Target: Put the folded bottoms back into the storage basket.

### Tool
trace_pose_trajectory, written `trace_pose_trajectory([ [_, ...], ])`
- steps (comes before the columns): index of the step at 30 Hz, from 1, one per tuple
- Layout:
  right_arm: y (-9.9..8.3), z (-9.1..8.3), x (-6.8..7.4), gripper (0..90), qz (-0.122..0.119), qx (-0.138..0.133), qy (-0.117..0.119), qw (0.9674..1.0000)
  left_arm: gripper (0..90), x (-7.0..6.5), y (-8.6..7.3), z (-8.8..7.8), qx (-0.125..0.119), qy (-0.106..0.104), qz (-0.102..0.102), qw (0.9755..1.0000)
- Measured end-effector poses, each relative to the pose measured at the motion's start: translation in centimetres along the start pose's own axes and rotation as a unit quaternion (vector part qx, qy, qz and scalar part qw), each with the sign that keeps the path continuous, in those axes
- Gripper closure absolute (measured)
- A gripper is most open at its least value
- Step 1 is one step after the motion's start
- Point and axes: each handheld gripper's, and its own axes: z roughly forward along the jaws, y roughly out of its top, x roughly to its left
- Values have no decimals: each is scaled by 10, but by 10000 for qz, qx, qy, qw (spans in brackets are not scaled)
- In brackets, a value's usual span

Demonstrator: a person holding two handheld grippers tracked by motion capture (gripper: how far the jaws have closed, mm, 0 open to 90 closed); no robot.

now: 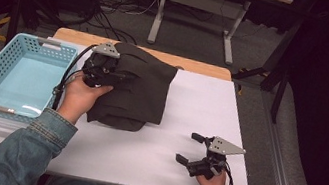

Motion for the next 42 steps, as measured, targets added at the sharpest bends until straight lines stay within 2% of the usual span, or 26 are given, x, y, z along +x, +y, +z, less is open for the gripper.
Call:
trace_pose_trajectory([
  [12, 0, 0, 0, 2, -1, -11, 1, 10000, 725, 5, 7, -16, -81, 94, 56, 9999],
  [26, 0, 0, 0, 2, -11, -9, 1, 10000, 725, 15, 18, -45, -194, 288, 105, 9993],
  [42, 0, 0, 0, 2, -11, -6, -8, 10000, 725, 28, 19, -72, -286, 489, 39, 9984],
])
